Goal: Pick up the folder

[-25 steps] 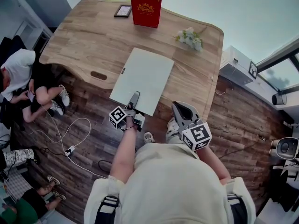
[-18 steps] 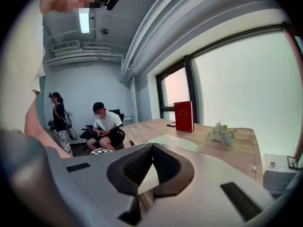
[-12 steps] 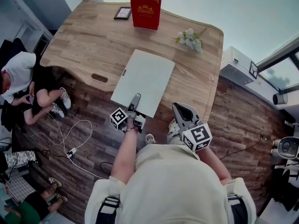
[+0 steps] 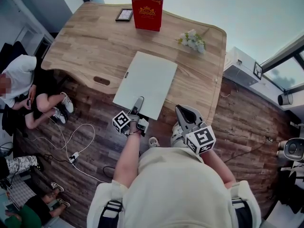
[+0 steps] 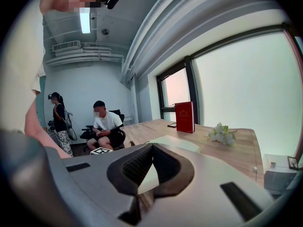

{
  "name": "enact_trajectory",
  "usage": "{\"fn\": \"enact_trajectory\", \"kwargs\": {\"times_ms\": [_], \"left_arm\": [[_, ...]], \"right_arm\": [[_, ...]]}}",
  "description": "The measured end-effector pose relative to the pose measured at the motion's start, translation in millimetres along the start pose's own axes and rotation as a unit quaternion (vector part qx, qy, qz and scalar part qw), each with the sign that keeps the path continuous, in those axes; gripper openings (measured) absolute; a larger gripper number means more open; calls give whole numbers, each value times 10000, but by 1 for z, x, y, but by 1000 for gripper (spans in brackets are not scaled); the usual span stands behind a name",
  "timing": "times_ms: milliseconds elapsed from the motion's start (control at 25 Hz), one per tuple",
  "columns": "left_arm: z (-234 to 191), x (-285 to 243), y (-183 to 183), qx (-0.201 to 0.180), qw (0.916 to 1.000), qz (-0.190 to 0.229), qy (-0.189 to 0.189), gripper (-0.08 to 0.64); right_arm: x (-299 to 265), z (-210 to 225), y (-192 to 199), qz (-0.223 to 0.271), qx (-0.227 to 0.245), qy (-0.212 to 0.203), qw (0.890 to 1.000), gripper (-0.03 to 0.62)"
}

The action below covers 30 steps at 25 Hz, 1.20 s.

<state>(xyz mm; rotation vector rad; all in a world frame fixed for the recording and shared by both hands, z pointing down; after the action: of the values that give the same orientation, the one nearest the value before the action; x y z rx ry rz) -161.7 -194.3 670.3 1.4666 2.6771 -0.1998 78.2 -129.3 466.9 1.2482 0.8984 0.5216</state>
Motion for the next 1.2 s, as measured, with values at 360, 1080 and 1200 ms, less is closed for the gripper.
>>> {"fn": "enact_trajectory", "kwargs": {"times_ms": [360,1080,1200], "left_arm": [[8,1,3,103,9996,46,265,288],[26,31,7,127,9986,109,511,278],[32,38,6,147,9981,132,588,278]], "right_arm": [[-1,-3,-2,57,-32,-22,10000,18],[0,-15,-2,215,25,-137,9997,18],[0,-16,-3,260,28,-126,9996,18]]}}
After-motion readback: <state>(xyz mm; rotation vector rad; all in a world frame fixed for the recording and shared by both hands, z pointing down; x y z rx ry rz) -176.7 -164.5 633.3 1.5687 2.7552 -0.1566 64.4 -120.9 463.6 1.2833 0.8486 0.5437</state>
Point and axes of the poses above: the fingertips, and each gripper's own axes: x backward along the fingers, z to its right, y out of its underside, the point moved 8 cm from there along x, backward along the fingers, and after that the axes turned 4 degrees about x, right-handed, at the moved point
